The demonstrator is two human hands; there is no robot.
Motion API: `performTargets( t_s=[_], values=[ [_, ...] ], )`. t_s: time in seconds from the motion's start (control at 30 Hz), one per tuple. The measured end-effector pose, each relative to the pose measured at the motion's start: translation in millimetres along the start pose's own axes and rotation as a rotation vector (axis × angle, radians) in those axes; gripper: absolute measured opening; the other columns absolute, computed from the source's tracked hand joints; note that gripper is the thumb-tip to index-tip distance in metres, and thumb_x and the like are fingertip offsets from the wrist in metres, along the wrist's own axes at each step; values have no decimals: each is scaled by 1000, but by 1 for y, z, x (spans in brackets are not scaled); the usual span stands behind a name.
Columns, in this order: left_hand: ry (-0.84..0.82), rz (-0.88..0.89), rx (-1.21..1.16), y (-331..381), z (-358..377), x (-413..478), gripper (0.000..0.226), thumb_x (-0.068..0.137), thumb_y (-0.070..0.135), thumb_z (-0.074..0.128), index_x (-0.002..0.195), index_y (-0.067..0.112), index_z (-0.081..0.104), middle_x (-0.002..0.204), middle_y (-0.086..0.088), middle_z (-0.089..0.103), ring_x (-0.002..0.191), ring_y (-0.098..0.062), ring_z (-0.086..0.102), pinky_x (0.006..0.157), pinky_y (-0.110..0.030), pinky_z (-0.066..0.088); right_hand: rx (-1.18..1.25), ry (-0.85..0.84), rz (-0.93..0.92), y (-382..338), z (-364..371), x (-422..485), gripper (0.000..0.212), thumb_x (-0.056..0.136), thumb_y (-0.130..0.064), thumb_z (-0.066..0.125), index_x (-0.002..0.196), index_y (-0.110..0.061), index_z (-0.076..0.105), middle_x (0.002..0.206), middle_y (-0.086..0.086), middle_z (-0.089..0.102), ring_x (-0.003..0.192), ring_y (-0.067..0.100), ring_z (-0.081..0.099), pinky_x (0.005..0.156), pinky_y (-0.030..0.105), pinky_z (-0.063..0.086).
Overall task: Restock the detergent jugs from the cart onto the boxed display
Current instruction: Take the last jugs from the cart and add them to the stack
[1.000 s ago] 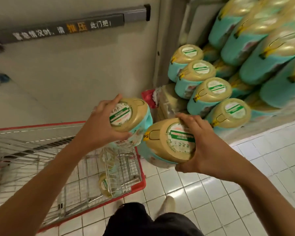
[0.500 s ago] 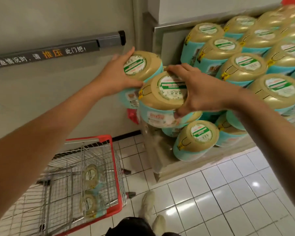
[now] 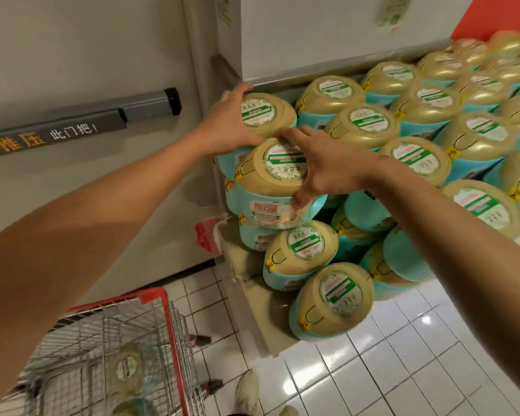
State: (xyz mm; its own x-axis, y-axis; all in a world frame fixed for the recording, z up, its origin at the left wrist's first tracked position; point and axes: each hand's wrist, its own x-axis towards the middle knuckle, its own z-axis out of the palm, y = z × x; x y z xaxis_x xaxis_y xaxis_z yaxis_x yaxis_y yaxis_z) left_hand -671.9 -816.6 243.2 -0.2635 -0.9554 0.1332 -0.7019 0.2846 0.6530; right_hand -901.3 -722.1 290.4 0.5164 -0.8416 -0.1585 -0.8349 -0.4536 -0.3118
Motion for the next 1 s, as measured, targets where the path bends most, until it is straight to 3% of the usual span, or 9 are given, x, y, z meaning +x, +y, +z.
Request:
performTargets(
  t_s=[0.17, 0.3, 0.37, 0.5, 0.63, 0.73, 0.83, 0.9, 1.0],
  values=[
    [66, 95, -7, -7, 8, 10, 123, 56, 72, 86, 157, 30, 31, 143, -2, 42, 126, -14, 48, 106, -23, 39, 11, -36, -8, 11, -4, 13, 137, 60, -41, 101, 167, -17, 17, 154, 4, 36, 142, 27, 37, 122, 42, 34],
    [177, 180, 13, -14, 12, 4, 86, 81, 57, 83, 138, 3, 48, 146, -15, 31, 125, -13, 44, 94, 5, 31, 82, 2, -43, 16, -3, 12, 124, 64, -34, 100, 164, -26, 28, 153, 0, 37, 141, 23, 40, 116, 36, 37],
    [214, 140, 13, -11, 11, 1, 69, 93, 57, 71, 132, 2, 56, 147, -16, 33, 122, -13, 47, 95, 3, 32, 59, 41, -67, 16, -6, 15, 113, 67, -29, 99, 162, -25, 36, 153, 0, 37, 140, 25, 43, 116, 41, 42],
    [274, 79, -16, -12, 15, -2, 47, 107, 52, 51, 130, 16, 70, 145, -12, 39, 135, -23, 46, 117, -35, 38, -17, 46, -101, 16, -5, 14, 108, 73, -23, 96, 164, -28, 36, 162, 4, 33, 148, 27, 37, 122, 42, 37],
    [242, -5, -261, -25, 27, -7, 51, 109, 51, 45, 151, 25, 55, 136, -4, 43, 134, -17, 48, 107, -7, 37, -35, 58, -135, 19, 2, 8, 104, 80, -19, 90, 165, -31, 31, 170, 2, 27, 156, 28, 26, 126, 42, 26],
    [291, -41, -458, -31, 36, -12, 53, 108, 52, 48, 154, 27, 42, 146, 1, 51, 129, -1, 56, 107, -18, 47, -26, 69, -128, 19, 5, 7, 104, 82, -17, 89, 166, -30, 29, 172, 1, 24, 160, 29, 19, 128, 42, 16],
    [349, -122, -568, -34, 46, -18, 56, 107, 49, 51, 150, 14, 39, 132, 7, 59, 106, 14, 63, 88, -11, 51, -22, 94, -121, 18, 10, 5, 103, 83, -17, 88, 166, -30, 28, 173, 1, 22, 161, 28, 14, 125, 35, 8],
    [396, -158, -568, -36, 52, -25, 52, 107, 47, 53, 144, 12, 43, 124, 10, 62, 100, 15, 65, 84, -10, 50, -18, 117, -107, 17, 14, 1, 101, 84, -18, 87, 166, -31, 30, 173, 2, 23, 162, 29, 13, 128, 39, 8],
    [518, -206, -552, -38, 59, -39, 54, 102, 52, 62, 136, 12, 51, 126, 1, 66, 109, 1, 65, 91, -16, 52, -3, 251, -47, 14, 25, -10, 96, 83, -24, 87, 163, -32, 35, 169, 4, 29, 158, 30, 21, 128, 54, 23]
  ],
)
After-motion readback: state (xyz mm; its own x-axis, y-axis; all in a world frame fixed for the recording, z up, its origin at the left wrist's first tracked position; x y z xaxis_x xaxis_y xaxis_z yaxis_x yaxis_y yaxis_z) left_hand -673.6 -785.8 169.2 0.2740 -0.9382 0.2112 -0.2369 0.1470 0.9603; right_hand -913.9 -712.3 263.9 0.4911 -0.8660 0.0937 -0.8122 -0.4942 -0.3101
